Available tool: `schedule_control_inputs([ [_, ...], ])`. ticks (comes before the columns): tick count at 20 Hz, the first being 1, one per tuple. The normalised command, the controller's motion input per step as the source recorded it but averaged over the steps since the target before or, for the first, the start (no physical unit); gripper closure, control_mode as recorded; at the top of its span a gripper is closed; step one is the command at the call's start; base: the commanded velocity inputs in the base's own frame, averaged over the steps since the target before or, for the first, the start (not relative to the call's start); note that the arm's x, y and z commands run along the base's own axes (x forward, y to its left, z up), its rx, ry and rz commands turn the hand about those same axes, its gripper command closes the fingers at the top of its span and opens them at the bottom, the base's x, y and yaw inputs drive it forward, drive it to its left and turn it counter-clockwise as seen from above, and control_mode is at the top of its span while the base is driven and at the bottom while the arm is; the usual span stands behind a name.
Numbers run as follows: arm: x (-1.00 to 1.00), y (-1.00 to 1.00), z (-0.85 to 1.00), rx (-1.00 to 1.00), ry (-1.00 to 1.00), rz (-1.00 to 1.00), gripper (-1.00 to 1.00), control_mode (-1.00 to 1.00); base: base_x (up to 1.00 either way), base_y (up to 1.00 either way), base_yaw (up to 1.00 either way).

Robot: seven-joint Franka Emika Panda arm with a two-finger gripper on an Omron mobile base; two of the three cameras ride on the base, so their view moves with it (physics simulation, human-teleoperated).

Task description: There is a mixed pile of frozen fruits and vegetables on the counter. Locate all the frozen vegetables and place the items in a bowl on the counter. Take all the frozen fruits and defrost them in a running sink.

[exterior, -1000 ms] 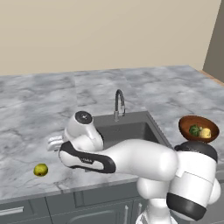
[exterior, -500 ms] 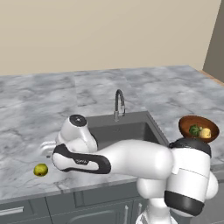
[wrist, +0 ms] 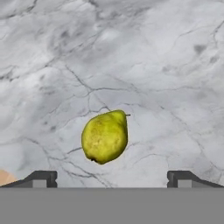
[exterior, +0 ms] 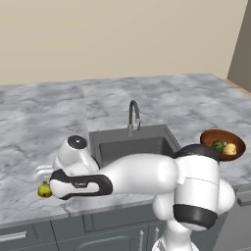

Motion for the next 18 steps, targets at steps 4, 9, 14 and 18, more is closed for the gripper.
schedule_control_inputs([
  [4, 0.00, 0.24, -0.24, -0.01, 0.00, 0.00, -1.00, -1.00, 0.00, 0.00, 0.00],
  [9, 0.00, 0.19, -0.20, -0.02, 0.00, 0.00, -1.00, -1.00, 0.00, 0.00, 0.00],
  [14, 0.00, 0.13, -0.20, -0.05, 0.00, 0.00, -1.00, -1.00, 0.00, 0.00, 0.00],
  [18, 0.13, 0.00, -0.08, -0.05, 0.00, 0.00, -1.00, -1.00, 0.00, 0.00, 0.00],
])
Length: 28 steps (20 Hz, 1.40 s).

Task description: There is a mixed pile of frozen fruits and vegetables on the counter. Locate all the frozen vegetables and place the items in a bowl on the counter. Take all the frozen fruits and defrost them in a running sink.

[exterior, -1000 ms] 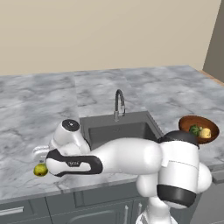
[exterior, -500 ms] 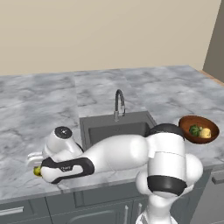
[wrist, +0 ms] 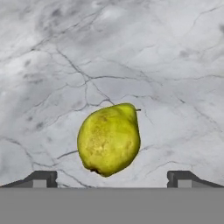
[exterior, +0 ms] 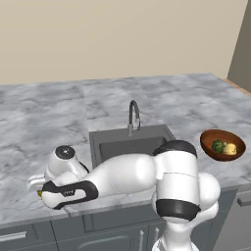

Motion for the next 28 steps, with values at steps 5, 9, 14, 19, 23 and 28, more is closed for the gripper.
schedule_control_inputs([
  [5, 0.25, 0.03, -0.23, -0.02, 0.02, 0.00, -1.00, -1.00, 0.00, 0.00, 0.00],
  [9, 0.33, 0.08, -0.32, -0.01, 0.05, 0.00, -1.00, -1.00, 0.00, 0.00, 0.00],
  [14, 0.37, 0.27, -0.30, -0.01, 0.06, 0.00, -1.00, -1.00, 0.00, 0.00, 0.00],
  [19, 0.23, 0.41, -0.56, -0.05, 0.09, 0.00, 1.00, -1.00, 0.00, 0.00, 0.00],
  [23, 0.05, 0.20, -0.55, -0.09, 0.06, 0.00, 1.00, -1.00, 0.00, 0.00, 0.00],
  [28, 0.00, -0.15, -0.37, -0.11, 0.02, 0.01, 1.00, -1.00, 0.00, 0.00, 0.00],
])
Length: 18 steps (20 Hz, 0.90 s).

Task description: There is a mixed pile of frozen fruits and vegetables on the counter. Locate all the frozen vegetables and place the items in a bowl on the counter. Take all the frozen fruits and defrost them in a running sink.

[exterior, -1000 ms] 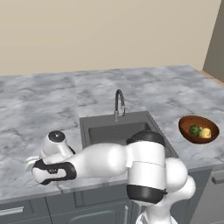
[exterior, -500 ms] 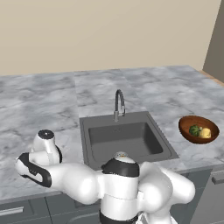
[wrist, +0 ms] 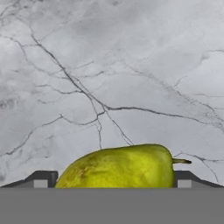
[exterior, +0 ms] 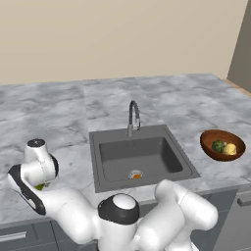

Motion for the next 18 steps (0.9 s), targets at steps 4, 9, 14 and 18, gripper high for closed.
schedule_control_inputs([
  [4, 0.00, -0.62, 0.00, -0.04, 0.00, 0.00, 1.00, -1.00, 0.00, 0.00, 0.00],
  [9, 0.00, -0.83, 0.00, -0.01, 0.00, 0.00, 1.00, -1.00, 0.00, 0.00, 0.00],
  [14, 0.01, -0.80, 0.00, 0.00, 0.00, 0.00, 1.00, -1.00, 0.00, 0.00, 0.00],
  [18, 0.04, -0.79, 0.00, 0.00, 0.00, 0.00, 1.00, -1.00, 0.00, 0.00, 0.00],
])
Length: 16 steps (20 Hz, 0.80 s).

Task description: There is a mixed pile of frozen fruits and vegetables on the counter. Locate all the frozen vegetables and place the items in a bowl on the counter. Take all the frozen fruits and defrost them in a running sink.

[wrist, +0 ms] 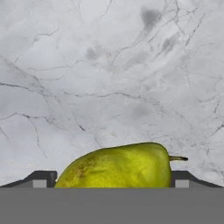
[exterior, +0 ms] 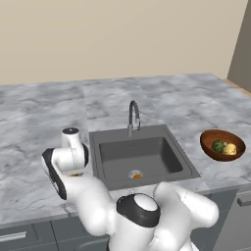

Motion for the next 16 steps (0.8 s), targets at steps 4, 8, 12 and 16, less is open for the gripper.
schedule_control_inputs([
  [4, 0.20, -0.83, 0.00, -0.02, 0.00, 0.00, 1.00, -1.00, 0.00, 0.00, 0.00],
  [8, 0.27, -0.80, 0.03, -0.02, 0.00, 0.00, 1.00, -1.00, 0.00, 0.00, 0.00],
  [12, 0.28, -0.78, 0.08, 0.00, 0.00, 0.00, 1.00, -1.00, 0.00, 0.00, 0.00],
  [16, 0.28, -0.72, 0.13, 0.00, 0.00, 0.00, 1.00, -1.00, 0.00, 0.00, 0.00],
])
